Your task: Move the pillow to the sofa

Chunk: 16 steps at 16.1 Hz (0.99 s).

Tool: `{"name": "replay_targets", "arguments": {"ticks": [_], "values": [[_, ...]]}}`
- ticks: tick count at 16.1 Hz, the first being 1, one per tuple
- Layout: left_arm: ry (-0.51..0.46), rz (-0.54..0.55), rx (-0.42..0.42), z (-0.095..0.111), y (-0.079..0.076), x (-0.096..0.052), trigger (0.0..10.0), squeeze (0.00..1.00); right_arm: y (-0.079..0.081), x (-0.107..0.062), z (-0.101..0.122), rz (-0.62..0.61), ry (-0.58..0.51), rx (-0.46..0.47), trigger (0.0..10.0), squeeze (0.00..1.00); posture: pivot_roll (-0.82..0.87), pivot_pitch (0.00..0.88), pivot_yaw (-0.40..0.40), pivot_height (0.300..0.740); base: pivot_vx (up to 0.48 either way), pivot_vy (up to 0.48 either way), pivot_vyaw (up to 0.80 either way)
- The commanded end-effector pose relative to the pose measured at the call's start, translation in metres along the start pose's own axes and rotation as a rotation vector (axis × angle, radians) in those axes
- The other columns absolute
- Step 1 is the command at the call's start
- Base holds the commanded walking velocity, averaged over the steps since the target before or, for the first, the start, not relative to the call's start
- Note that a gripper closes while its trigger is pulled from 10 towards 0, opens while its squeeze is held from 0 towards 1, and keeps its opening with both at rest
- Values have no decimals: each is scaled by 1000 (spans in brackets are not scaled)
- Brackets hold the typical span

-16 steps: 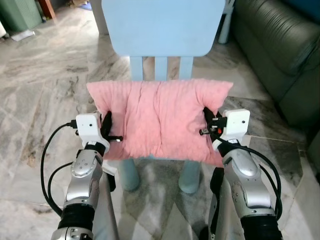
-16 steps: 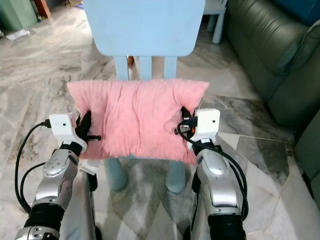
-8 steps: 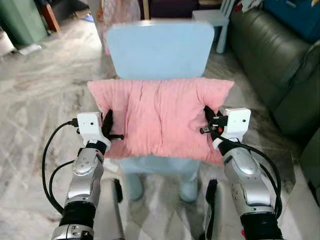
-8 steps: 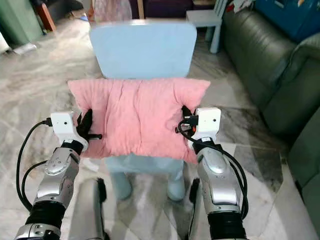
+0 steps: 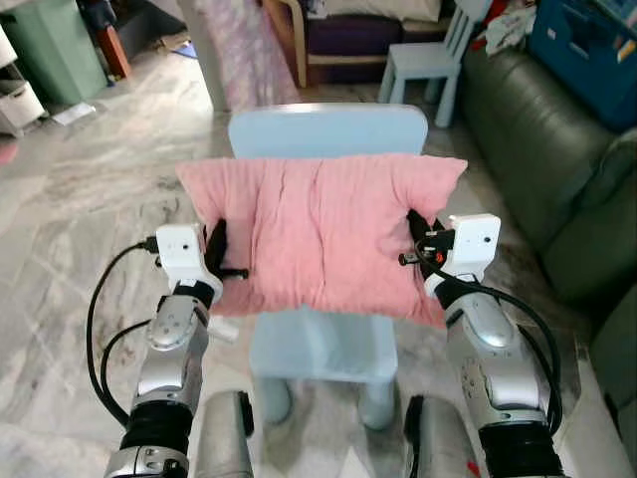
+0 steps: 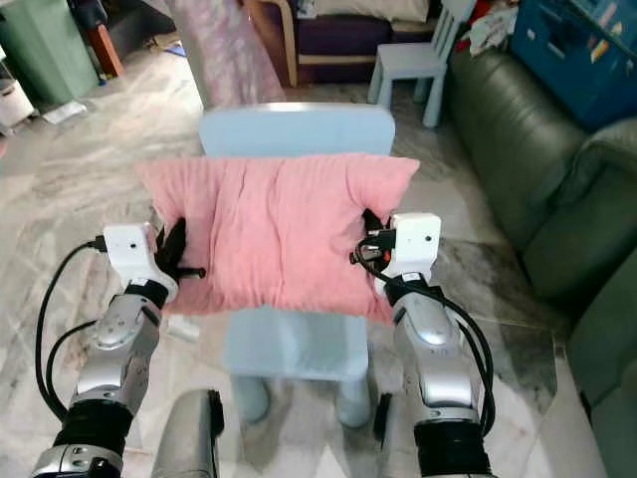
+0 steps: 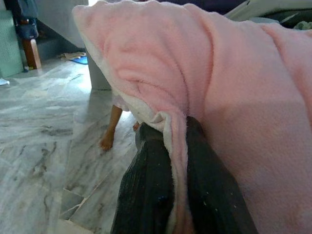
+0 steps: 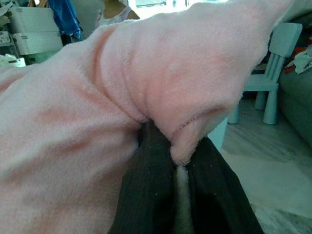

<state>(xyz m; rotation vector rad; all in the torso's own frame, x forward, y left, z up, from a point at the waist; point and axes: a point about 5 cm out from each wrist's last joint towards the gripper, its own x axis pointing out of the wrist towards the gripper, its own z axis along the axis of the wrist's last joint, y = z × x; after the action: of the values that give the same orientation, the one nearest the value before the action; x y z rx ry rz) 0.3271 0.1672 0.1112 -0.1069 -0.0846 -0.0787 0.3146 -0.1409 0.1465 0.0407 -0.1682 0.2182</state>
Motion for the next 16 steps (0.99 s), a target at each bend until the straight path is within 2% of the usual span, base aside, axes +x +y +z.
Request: {"name": "replay_targets", "arguments": {"ticks": [1,11,16], "values": [[-23,-7,16,6,-1,4,10000,0,1,4,9,-1,-42,4,10000,0,-99,0,41,619,0,0,0],[16,-29,24,1,-7,7,10000,0,-1,3,9,-9,-44,3,10000,0,-103,0,44,740,0,0,0],[31,-59,20,0,-14,9,10000,0,-4,3,12,-19,-51,1,10000,0,-106,0,45,740,0,0,0]]}}
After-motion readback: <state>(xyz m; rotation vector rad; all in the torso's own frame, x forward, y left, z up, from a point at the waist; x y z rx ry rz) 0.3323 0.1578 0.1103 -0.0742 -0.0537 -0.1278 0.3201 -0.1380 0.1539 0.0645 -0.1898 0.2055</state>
